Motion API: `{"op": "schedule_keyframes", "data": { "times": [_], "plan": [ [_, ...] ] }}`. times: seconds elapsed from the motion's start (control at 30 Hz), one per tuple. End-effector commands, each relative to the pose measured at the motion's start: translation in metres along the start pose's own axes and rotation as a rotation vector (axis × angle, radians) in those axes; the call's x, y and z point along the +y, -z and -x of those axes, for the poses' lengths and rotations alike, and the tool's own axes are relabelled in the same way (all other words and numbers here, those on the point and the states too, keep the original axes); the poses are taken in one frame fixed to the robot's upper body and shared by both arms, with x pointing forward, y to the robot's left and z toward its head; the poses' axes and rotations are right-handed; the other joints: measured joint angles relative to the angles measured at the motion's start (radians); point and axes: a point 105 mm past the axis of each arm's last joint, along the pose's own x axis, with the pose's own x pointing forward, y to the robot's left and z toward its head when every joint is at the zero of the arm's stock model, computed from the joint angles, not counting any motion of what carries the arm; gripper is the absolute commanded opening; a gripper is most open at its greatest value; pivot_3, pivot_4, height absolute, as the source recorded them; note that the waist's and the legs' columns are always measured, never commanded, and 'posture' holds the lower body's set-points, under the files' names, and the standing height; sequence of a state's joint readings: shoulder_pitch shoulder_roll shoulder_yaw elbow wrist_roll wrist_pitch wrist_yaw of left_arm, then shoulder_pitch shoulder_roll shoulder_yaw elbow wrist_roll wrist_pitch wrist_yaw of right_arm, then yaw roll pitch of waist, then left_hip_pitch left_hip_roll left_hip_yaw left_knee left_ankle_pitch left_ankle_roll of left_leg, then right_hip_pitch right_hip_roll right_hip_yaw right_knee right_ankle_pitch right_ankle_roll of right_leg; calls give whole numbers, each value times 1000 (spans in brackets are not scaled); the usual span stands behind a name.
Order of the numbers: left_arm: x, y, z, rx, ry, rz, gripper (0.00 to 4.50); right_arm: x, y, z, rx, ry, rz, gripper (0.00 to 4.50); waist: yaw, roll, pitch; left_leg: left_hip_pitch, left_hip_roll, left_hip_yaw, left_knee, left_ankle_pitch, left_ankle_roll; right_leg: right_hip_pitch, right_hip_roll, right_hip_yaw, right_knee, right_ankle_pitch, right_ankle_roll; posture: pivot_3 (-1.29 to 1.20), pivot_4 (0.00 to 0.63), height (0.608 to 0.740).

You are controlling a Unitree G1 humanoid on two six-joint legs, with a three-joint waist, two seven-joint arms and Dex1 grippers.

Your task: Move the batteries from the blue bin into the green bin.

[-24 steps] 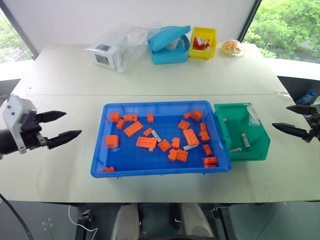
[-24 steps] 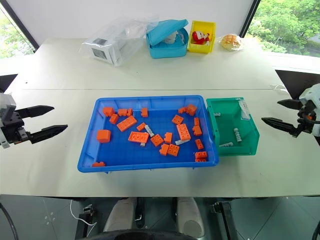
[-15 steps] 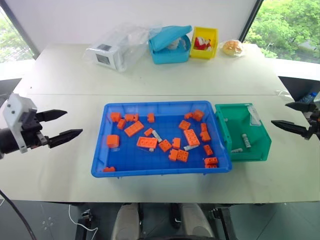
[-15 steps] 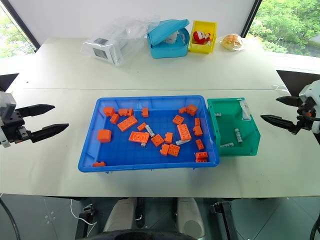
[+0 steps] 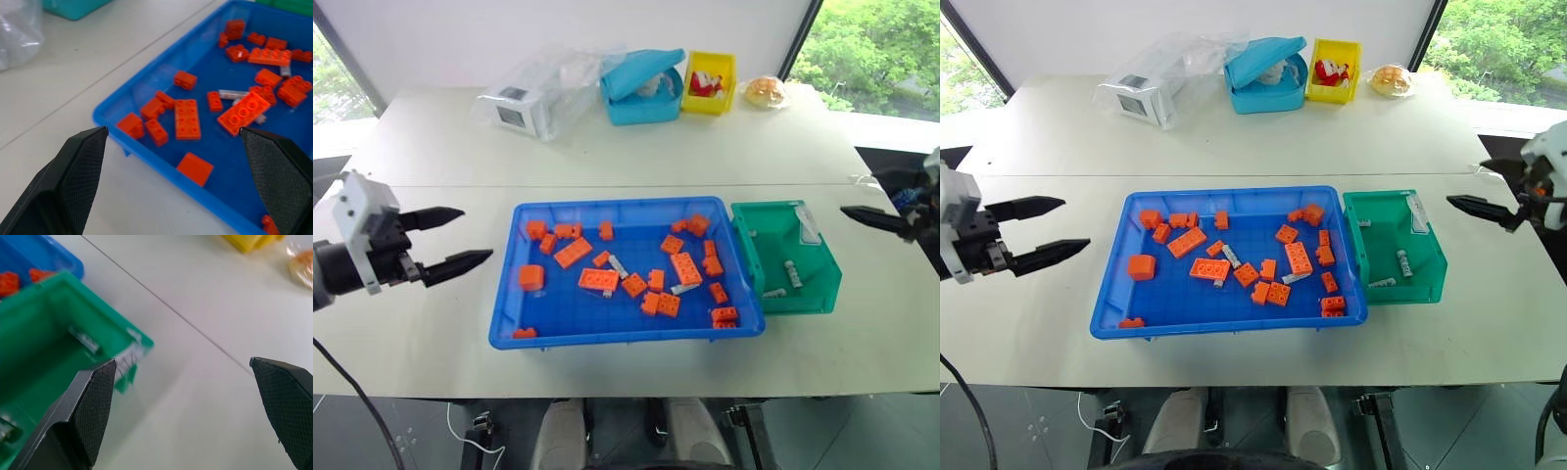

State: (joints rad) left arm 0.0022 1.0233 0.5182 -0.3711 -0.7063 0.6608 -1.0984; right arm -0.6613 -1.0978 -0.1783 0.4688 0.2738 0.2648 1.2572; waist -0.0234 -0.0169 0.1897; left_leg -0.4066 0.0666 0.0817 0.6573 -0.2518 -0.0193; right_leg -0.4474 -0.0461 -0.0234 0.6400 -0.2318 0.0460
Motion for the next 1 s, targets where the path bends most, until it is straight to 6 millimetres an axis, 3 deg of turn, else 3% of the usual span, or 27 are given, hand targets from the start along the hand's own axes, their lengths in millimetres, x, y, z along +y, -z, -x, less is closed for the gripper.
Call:
{"op": "schedule_keyframes", "data": {
  "times": [0.03,0.13,0.27,0.4,0.6,0.8,1.0],
  "plan": [
    [-20,-15,-6,8,137,-60,4500,32,-55,-27,-102,-149,90,4468,1,0,0,0,0,0,0,0,0,-1,0,0,1,0,0,0,150,736],
    [-29,-19,-9,18,218,-77,4500,73,-80,-61,-123,-293,102,4468,5,0,0,0,0,-1,0,0,0,-2,1,0,5,0,0,0,150,736],
    [-33,-18,-15,41,272,-102,4500,128,-93,-106,-96,-424,129,4468,11,0,0,-2,0,-1,0,0,0,-4,0,0,7,-1,-1,0,150,736],
    [-31,-14,-19,53,287,-107,4500,181,-91,-142,-42,-547,84,4468,10,-1,0,-5,0,0,2,0,0,-7,0,0,8,0,0,0,150,736],
    [-28,-9,-22,59,280,-115,4500,236,-86,-177,19,-636,38,4468,10,-2,-1,-10,0,-1,5,0,0,-12,0,0,9,1,2,0,150,736],
    [-27,-9,-20,59,273,-117,4500,263,-80,-183,54,-694,27,4468,12,-2,-1,-13,0,-2,6,0,0,-13,0,-1,10,2,2,0,150,736],
    [-26,-9,-20,57,269,-116,4500,270,-68,-187,82,-695,40,4468,9,-3,-1,-13,0,-2,7,0,0,-13,0,-2,10,2,2,0,150,736]
  ]
}}
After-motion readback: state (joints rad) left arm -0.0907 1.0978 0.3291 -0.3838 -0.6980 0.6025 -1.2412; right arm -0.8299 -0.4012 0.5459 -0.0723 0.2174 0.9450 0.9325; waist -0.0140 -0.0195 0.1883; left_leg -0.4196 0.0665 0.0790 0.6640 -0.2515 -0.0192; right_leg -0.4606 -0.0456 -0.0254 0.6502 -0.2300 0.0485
